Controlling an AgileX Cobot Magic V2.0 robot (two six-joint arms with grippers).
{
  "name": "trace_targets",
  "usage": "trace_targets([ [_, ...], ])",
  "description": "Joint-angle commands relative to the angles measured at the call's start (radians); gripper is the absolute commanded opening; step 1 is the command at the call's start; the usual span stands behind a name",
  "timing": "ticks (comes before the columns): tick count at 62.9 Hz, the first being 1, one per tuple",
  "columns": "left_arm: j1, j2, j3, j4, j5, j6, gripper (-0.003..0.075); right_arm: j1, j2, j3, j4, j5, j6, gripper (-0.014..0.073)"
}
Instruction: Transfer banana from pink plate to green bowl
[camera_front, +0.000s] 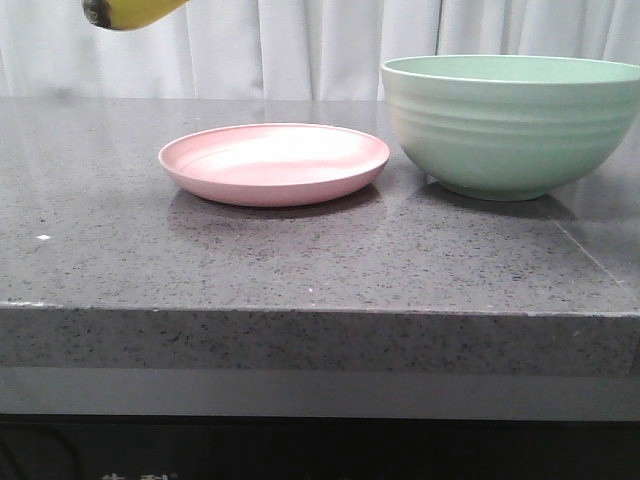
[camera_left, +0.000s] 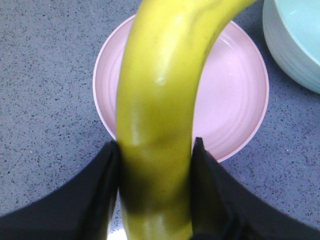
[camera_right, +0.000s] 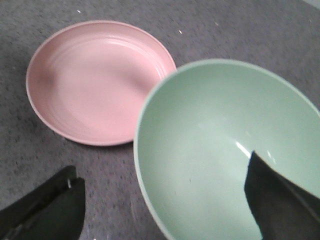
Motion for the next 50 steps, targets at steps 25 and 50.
trace_targets([
  [25, -0.007, -0.042, -0.026, 0.004, -0.075, 0.002, -0.0018, 0.101, 0.375, -0.608, 0.004, 0.204, -0.268, 0.0654],
  [50, -0.007, -0.042, -0.026, 0.009, -0.075, 0.023, -0.0018, 0.105, 0.549, -0.856, -0.050, 0.342, -0.380, 0.0654],
])
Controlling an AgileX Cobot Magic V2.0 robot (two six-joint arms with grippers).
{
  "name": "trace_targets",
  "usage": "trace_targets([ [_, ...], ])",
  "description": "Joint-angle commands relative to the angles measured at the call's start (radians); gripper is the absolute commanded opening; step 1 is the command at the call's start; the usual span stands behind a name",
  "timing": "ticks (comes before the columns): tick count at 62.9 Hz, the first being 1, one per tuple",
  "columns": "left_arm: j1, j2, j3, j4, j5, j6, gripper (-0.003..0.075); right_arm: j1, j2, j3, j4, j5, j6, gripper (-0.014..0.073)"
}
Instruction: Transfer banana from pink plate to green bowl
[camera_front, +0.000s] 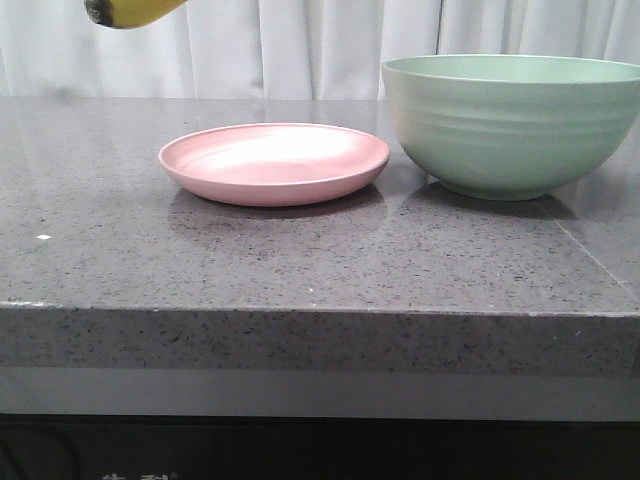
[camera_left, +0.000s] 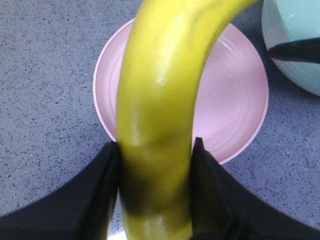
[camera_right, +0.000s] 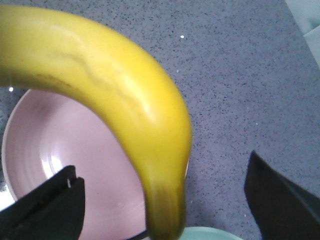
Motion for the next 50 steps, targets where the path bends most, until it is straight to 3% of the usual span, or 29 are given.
trace_targets([
  [1, -0.007, -0.042, -0.026, 0.009, -0.067, 0.014, -0.0018, 0.004, -0.042, -0.054, -0.003, -0.034, -0.034, 0.0654],
  [31, -0.007, -0.040, -0.026, 0.006, -0.065, 0.072, -0.0018, 0.093, -0.042, -0.057, -0.082, -0.069, -0.098, 0.0641],
  [36, -0.007, -0.040, -0.026, 0.006, -0.063, 0.072, -0.0018, 0.093, -0.042, -0.057, -0.083, -0.069, -0.098, 0.0570],
  [50, -0.007, -0.040, -0.026, 0.006, -0.056, 0.072, -0.0018, 0.093, -0.042, -0.057, -0.094, -0.076, -0.098, 0.0236],
])
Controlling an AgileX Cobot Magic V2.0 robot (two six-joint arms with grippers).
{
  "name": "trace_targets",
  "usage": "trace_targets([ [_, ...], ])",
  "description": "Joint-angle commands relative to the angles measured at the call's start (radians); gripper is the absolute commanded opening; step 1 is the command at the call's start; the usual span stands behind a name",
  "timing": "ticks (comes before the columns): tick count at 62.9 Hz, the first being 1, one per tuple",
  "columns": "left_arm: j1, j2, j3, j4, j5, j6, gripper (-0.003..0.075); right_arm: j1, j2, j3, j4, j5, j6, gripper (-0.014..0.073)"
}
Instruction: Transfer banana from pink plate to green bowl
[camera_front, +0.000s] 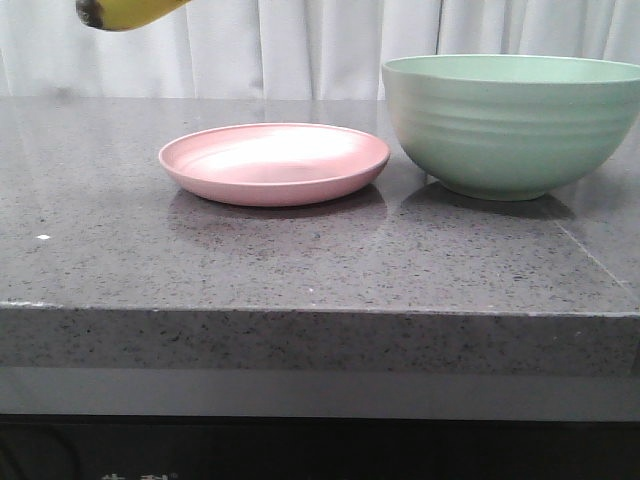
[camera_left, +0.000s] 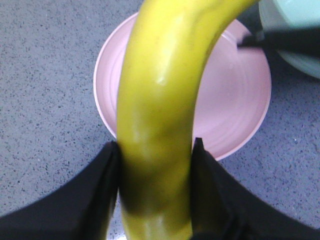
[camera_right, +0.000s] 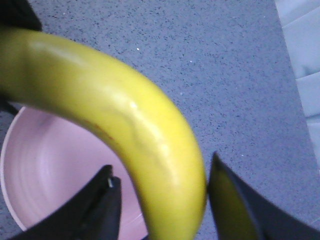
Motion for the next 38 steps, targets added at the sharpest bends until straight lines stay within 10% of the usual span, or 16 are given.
trace_targets([
  [1, -0.007, -0.040, -0.027, 0.004, -0.071, -0.002, -0.0018, -0.002, -0.050, -0.034, 0.000, -0.058, -0.008, 0.0223],
  [38, -0.007, -0.040, -0.027, 0.003, -0.071, -0.002, -0.0006, -0.002, -0.050, -0.034, 0.000, -0.054, -0.008, 0.0127],
])
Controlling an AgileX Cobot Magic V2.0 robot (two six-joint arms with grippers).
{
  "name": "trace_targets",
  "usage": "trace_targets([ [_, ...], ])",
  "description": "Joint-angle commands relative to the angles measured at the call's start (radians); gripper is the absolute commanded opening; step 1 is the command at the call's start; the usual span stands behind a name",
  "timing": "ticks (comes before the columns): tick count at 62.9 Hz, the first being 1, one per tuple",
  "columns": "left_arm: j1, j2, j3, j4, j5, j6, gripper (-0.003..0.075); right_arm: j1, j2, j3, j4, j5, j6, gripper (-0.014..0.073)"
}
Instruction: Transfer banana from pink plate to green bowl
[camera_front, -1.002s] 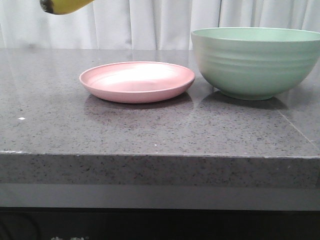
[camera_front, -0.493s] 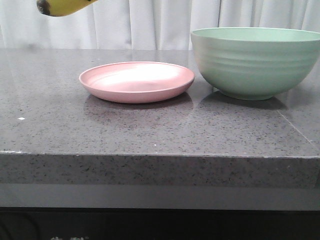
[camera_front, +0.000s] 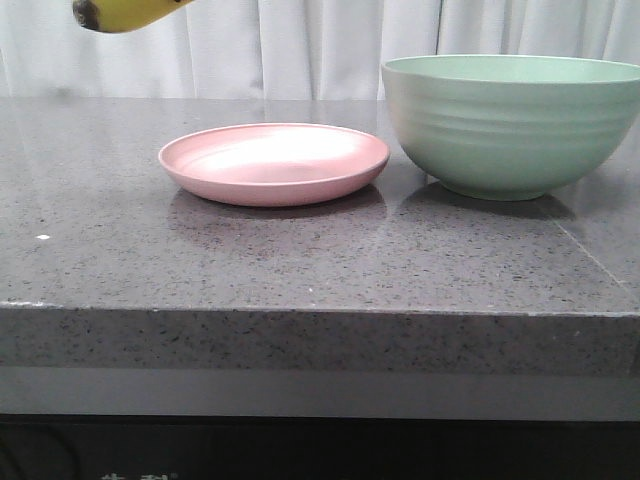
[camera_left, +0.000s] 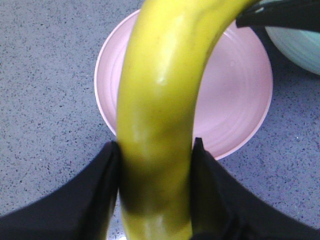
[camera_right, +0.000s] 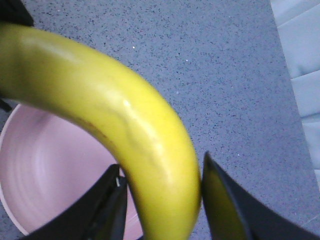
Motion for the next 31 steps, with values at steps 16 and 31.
trace_targets([
  [16, -0.007, -0.040, -0.029, 0.005, -0.081, -0.009, 0.0288, -0.003, -0.050, -0.034, 0.004, -0.050, -0.004, 0.0127],
  [31, -0.007, -0.040, -0.029, 0.058, -0.081, -0.009, 0.0531, -0.004, -0.050, -0.034, -0.005, -0.049, -0.004, 0.0127],
])
